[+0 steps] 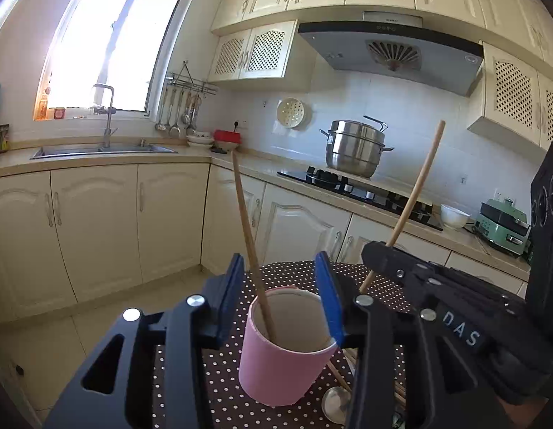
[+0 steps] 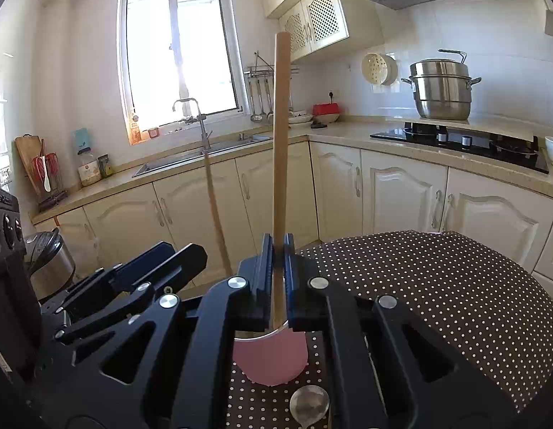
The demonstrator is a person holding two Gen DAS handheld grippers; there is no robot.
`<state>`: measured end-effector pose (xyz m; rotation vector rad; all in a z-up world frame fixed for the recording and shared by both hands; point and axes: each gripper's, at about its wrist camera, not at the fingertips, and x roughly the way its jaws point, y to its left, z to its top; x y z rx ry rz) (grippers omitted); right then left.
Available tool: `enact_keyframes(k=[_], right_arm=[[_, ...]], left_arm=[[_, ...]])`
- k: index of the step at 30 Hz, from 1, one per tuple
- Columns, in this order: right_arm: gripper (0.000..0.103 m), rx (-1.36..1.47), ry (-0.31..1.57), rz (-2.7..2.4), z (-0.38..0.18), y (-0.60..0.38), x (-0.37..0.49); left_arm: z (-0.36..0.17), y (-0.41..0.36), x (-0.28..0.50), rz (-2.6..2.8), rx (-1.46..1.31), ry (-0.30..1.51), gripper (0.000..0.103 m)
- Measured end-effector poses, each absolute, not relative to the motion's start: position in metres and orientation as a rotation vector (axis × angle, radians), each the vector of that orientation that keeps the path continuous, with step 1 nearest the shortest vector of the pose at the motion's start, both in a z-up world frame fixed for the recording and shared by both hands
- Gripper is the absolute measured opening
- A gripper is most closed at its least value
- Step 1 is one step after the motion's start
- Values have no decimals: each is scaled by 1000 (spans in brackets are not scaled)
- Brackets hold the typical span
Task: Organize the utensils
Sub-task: 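Lower the chopstick into the pink cup and open the right gripper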
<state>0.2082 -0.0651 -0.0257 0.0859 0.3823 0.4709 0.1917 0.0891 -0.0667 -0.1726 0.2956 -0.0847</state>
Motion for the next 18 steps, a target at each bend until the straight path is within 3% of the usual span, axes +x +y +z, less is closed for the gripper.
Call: enact_keyframes(k=[9, 15, 18], right_arm=[[7, 88, 398, 463, -28, -62, 200], [8, 94, 406, 460, -26, -62, 194], [21, 101, 398, 460, -23, -65, 188]], left_arm=[[-57, 91, 171, -18, -116, 293, 59], [-52, 91, 161, 14, -89, 300, 60], [-49, 91, 154, 26, -79, 297, 64]])
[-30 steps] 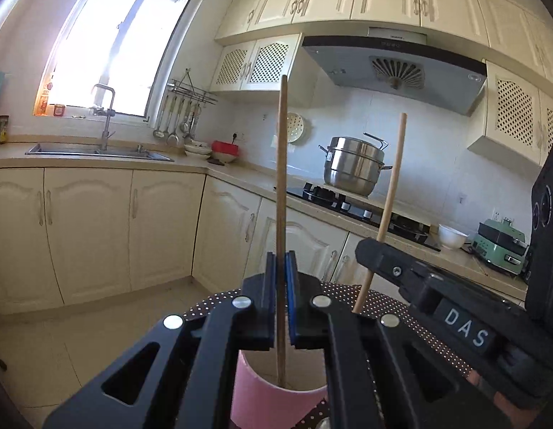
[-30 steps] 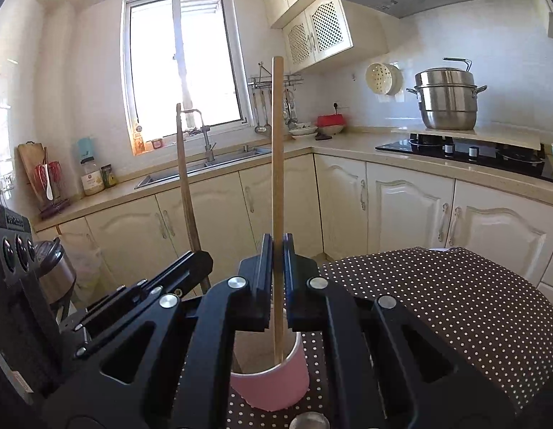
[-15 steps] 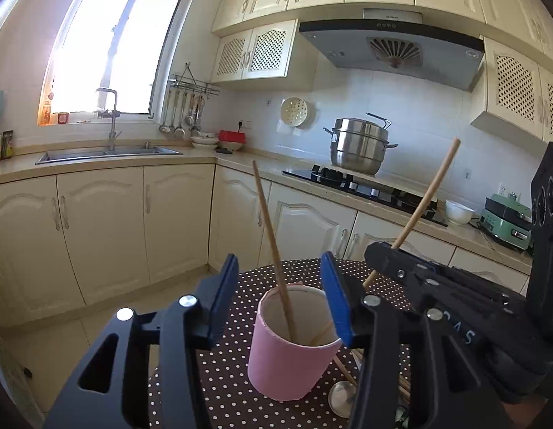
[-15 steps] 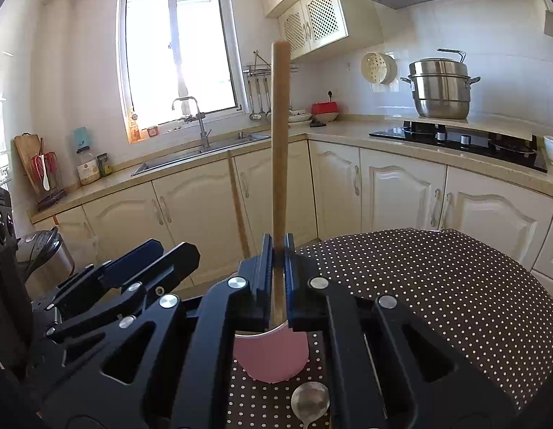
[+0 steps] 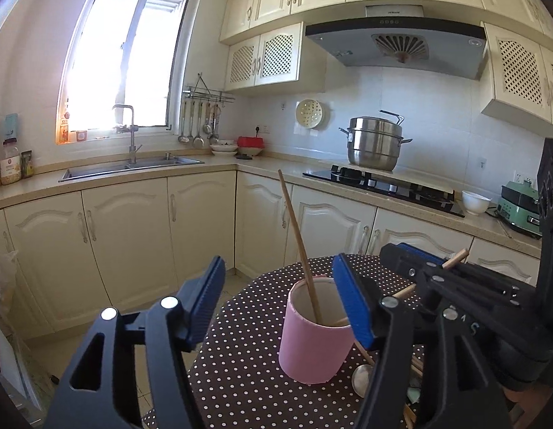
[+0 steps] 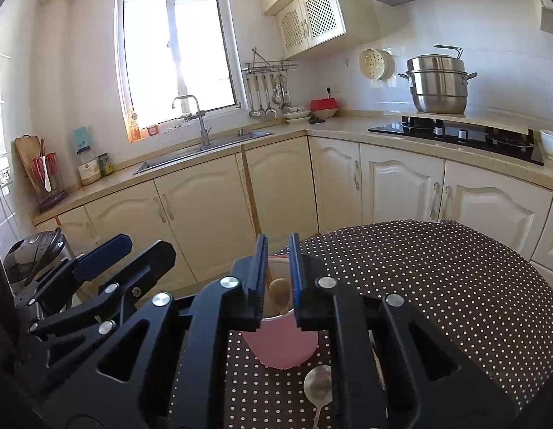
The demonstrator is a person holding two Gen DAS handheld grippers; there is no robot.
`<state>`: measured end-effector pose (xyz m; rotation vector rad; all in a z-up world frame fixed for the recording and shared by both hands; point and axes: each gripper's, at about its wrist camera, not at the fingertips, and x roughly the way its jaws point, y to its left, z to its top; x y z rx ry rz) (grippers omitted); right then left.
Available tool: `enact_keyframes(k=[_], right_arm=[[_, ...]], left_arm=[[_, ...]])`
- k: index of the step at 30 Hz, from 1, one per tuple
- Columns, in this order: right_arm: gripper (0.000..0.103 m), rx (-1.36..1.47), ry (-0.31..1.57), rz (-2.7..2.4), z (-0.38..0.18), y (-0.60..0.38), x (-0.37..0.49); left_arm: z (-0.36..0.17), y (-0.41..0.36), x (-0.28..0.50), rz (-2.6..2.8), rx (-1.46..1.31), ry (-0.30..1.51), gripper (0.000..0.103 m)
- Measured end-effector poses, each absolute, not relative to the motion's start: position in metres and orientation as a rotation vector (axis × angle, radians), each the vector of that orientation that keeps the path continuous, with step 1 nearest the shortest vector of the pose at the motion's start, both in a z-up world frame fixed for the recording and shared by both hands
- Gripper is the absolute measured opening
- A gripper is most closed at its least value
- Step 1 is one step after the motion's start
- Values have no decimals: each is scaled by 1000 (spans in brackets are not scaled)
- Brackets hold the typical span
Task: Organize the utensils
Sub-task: 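Lower the chopstick into the pink cup and open the right gripper, then move the right gripper back to the pile while the left gripper grasps a silver spoon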
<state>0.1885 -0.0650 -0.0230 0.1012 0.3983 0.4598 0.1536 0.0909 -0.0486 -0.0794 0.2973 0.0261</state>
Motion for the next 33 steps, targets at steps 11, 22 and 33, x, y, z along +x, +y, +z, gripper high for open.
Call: enact_keyframes(k=[11, 22, 33], right_arm=[[56, 105, 357, 442, -8, -100, 153], [58, 60, 470, 373, -33, -161, 137], [58, 97, 716, 321, -86, -208, 161]], left_arm=[[-40, 77, 128, 10, -97, 375, 74], [-88, 31, 149, -144, -148, 775, 74], [-152, -8, 201, -192, -227, 1106, 38]])
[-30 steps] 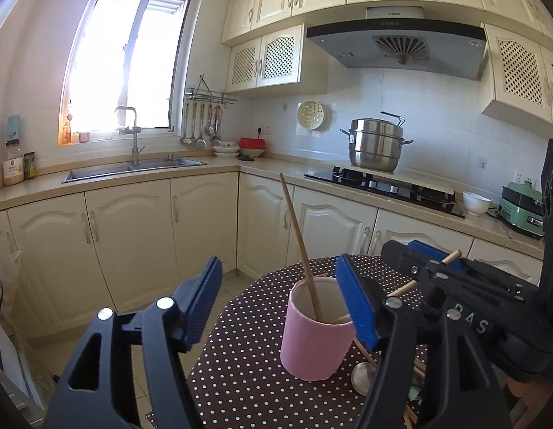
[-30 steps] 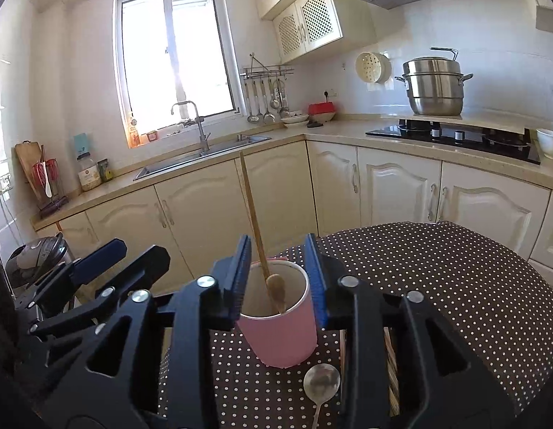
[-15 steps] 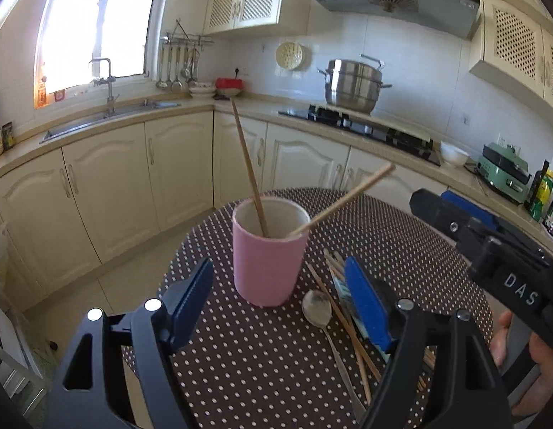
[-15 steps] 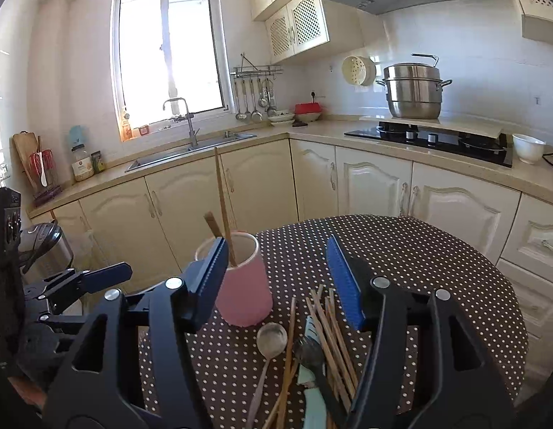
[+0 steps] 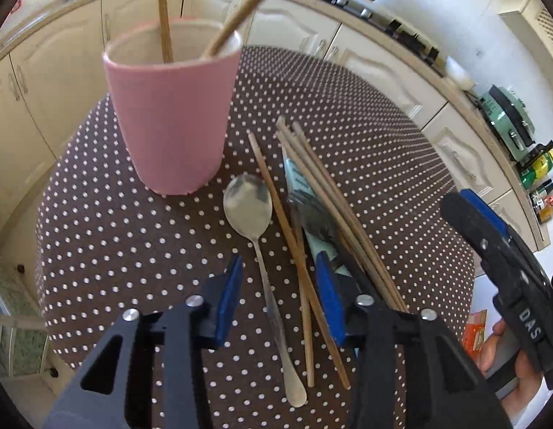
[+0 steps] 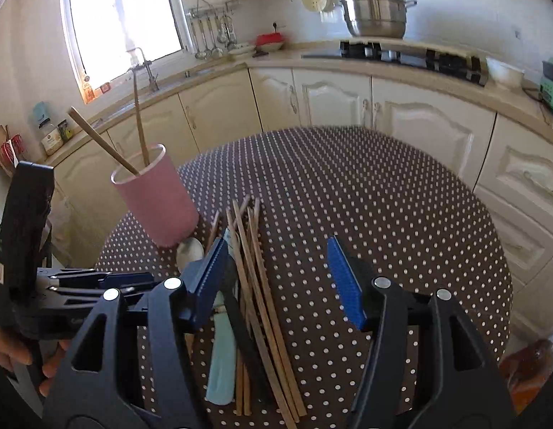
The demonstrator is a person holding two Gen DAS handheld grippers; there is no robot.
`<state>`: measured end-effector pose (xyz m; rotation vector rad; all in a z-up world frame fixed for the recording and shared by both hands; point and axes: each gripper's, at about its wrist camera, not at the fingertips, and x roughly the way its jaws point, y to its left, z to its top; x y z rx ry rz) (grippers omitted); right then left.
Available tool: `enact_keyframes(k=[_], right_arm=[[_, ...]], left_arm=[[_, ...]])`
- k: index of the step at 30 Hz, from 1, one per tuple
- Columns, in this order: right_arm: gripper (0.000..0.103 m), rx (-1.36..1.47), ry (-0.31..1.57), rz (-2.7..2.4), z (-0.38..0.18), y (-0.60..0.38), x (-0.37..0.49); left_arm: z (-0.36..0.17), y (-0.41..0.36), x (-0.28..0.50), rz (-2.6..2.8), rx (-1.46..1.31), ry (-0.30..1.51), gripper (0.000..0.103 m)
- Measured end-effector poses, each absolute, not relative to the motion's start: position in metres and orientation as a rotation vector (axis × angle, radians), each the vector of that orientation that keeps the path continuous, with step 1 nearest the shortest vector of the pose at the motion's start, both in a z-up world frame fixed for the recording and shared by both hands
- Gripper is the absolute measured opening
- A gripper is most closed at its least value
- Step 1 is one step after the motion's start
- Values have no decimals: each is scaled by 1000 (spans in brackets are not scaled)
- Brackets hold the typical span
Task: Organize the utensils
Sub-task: 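Move the right gripper back to the pile while the left gripper grasps a silver spoon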
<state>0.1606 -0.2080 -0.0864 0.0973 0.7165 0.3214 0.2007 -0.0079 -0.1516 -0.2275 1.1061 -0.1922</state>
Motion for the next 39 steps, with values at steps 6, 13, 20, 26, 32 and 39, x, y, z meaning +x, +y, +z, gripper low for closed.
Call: enact_keyframes(k=[6, 13, 20, 26, 32, 39], right_arm=[[58, 100, 803, 327, -107, -216, 174], [58, 103, 853, 331, -122, -222, 185], [58, 81, 889, 340, -128, -218, 196], [58, 60, 911, 349, -131, -210, 203], [58, 46, 941, 357, -135, -198, 206], [58, 9, 994, 368, -137, -188, 212]], left_arm=[[-173, -17, 217, -178, -249, 1153, 34], [-179, -26, 229, -158, -244, 1163, 20], [-177, -27, 238, -162, -227, 1159, 17], [-179, -15, 237, -158, -240, 1184, 11], [-179, -22, 241, -135, -173, 1183, 12], [-180, -34, 245, -120, -108, 1153, 5]])
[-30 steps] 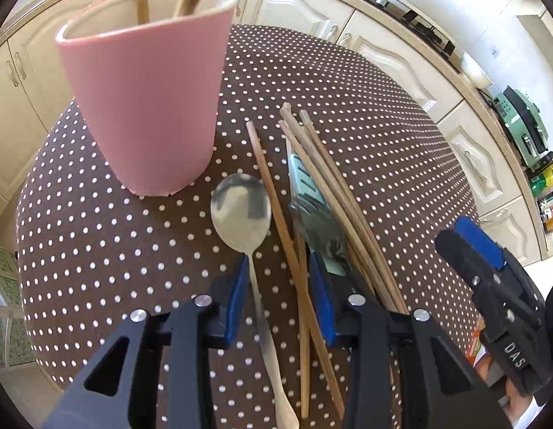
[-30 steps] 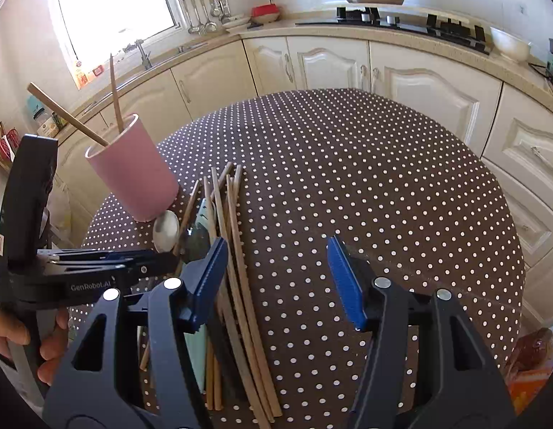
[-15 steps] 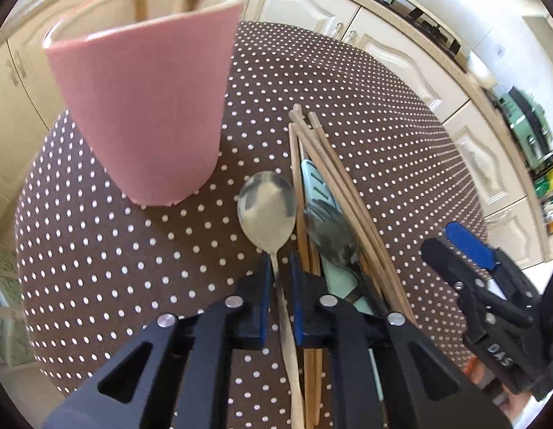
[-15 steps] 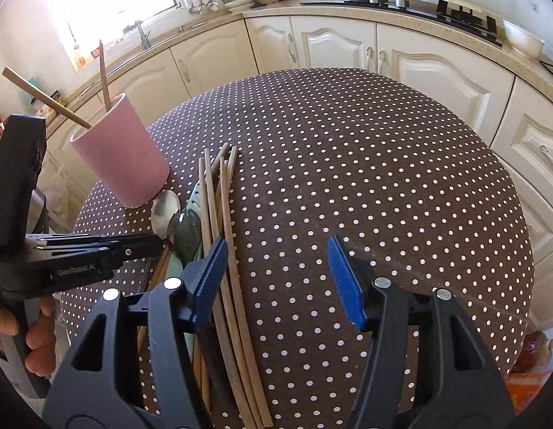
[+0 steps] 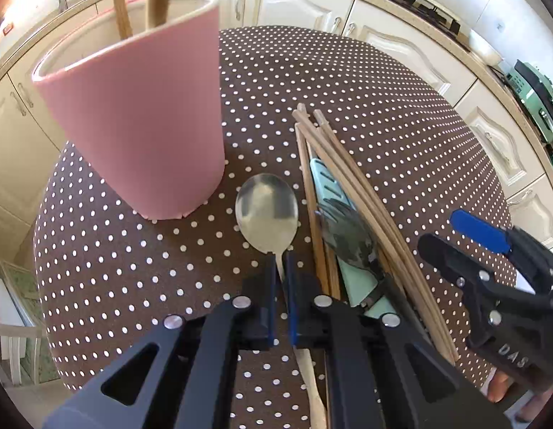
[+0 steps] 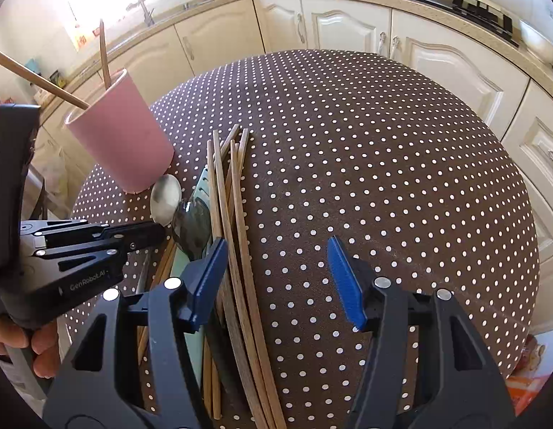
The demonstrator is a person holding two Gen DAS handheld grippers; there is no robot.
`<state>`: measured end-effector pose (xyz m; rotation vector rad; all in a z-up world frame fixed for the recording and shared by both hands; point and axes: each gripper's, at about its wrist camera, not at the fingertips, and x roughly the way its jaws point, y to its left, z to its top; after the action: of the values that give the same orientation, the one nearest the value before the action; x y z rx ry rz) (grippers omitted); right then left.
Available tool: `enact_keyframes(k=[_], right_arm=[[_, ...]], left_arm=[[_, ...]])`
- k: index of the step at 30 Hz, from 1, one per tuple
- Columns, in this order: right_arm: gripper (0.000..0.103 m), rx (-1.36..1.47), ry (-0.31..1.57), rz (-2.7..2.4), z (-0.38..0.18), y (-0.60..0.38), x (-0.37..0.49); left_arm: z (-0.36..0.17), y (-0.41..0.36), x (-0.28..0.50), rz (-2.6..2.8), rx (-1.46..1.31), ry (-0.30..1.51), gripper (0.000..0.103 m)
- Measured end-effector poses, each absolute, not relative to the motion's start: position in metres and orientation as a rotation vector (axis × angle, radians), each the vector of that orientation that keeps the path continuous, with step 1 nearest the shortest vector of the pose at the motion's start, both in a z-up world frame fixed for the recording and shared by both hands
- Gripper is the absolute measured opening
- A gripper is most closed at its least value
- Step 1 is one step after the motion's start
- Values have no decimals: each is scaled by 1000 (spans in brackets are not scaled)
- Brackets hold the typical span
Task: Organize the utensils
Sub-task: 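Move the right gripper back to the pile while the left gripper grasps a silver spoon, then close the right gripper on another chopstick while the left gripper lifts the spoon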
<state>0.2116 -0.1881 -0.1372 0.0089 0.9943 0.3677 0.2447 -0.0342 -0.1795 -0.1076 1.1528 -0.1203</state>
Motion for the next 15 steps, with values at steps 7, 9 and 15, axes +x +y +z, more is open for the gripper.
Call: enact_keyframes(k=[7, 9, 15], right_arm=[[35, -16, 1105, 423, -142, -180, 232], [35, -22, 1130, 434, -144, -177, 238], [34, -58, 1169, 448, -146, -167, 252]], left_arm=[[-179, -15, 232, -135, -146, 1164, 3], [-179, -10, 229, -137, -148, 1171, 3], [-180, -8, 229, -150, -125, 1184, 4]])
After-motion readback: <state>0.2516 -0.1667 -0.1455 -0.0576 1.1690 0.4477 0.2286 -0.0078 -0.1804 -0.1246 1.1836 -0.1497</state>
